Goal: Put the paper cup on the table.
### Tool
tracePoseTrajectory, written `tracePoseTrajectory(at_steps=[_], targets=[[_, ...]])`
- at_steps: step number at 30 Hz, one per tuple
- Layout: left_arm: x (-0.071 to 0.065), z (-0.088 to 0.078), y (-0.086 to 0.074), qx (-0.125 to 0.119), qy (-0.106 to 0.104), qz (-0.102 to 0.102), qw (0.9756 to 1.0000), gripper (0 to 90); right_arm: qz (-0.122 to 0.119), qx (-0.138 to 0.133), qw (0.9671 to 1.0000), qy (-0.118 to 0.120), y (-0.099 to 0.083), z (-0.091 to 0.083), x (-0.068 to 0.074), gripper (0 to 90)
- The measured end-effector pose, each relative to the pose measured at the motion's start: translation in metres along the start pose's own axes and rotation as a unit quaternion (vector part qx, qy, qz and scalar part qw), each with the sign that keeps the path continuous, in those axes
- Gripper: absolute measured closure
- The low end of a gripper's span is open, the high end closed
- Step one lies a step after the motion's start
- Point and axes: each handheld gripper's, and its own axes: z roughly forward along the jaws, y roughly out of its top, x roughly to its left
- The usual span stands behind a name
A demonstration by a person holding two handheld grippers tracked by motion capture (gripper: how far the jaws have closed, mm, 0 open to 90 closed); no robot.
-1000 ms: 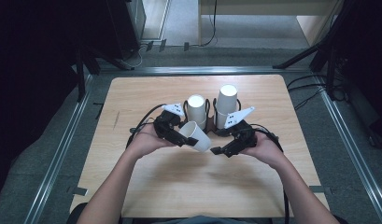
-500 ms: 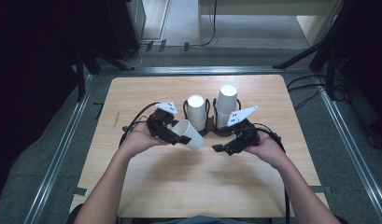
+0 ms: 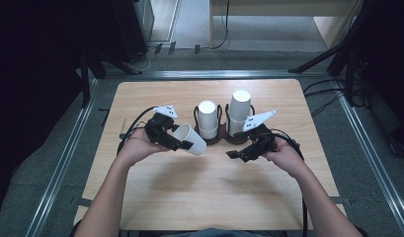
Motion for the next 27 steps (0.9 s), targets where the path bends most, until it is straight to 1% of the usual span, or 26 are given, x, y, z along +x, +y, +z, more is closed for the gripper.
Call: tracePoseTrajectory(at_steps=[2,3,4,5,8,10,12,13,16,19,21,22,23,27], targets=[[0.002,-0.002,-0.002,0.000,0.003,-0.004,1.0000,24.5,0.000,0.001,1.0000,0.000,0.000,0.000,-0.001,23.1],[0.003,-0.005,-0.004,0.002,0.009,-0.006,0.9999,24.5,-0.001,0.001,1.0000,-0.001,0.000,0.000,-0.001,23.1],[0.003,-0.005,-0.004,0.002,0.009,-0.006,0.9999,24.5,-0.002,0.002,1.0000,0.000,0.000,0.000,-0.002,23.1],[0.005,-0.007,-0.005,0.001,0.015,-0.011,0.9998,24.5,-0.003,0.001,1.0000,0.000,0.000,0.001,-0.002,23.1],[0.007,-0.010,-0.006,-0.002,0.017,-0.017,0.9997,24.5,-0.004,-0.001,1.0000,0.001,0.001,0.000,-0.002,23.1],[0.008,-0.010,-0.007,-0.002,0.017,-0.017,0.9997,24.5,-0.003,-0.001,1.0000,0.002,0.001,0.000,-0.002,23.1],[0.011,-0.012,-0.009,-0.002,0.021,-0.019,0.9996,24.5,-0.004,0.001,1.0000,0.003,0.000,0.000,-0.001,23.1],[0.014,-0.015,-0.011,-0.005,0.025,-0.023,0.9994,24.5,-0.003,0.001,1.0000,0.003,0.000,0.000,-0.001,23.1],[0.016,-0.018,-0.014,-0.005,0.027,-0.024,0.9993,24.5,-0.005,0.002,1.0000,0.003,0.000,0.000,-0.001,23.1],[0.020,-0.022,-0.018,-0.005,0.031,-0.030,0.9991,24.5,-0.004,0.002,1.0000,0.003,0.000,0.000,-0.001,23.1],[0.025,-0.026,-0.022,-0.006,0.039,-0.038,0.9985,24.5,-0.005,0.003,1.0000,0.004,0.000,0.000,-0.001,23.1],[0.025,-0.026,-0.022,-0.006,0.039,-0.038,0.9985,24.5,-0.005,0.003,1.0000,0.004,0.000,0.000,-0.001,23.1],[0.028,-0.029,-0.025,-0.006,0.043,-0.044,0.9981,24.5,-0.007,0.004,1.0000,0.005,-0.001,0.001,-0.001,23.1],[0.033,-0.034,-0.029,-0.007,0.050,-0.052,0.9974,24.5,-0.010,0.007,0.9999,0.004,-0.002,0.001,0.000,23.1]])
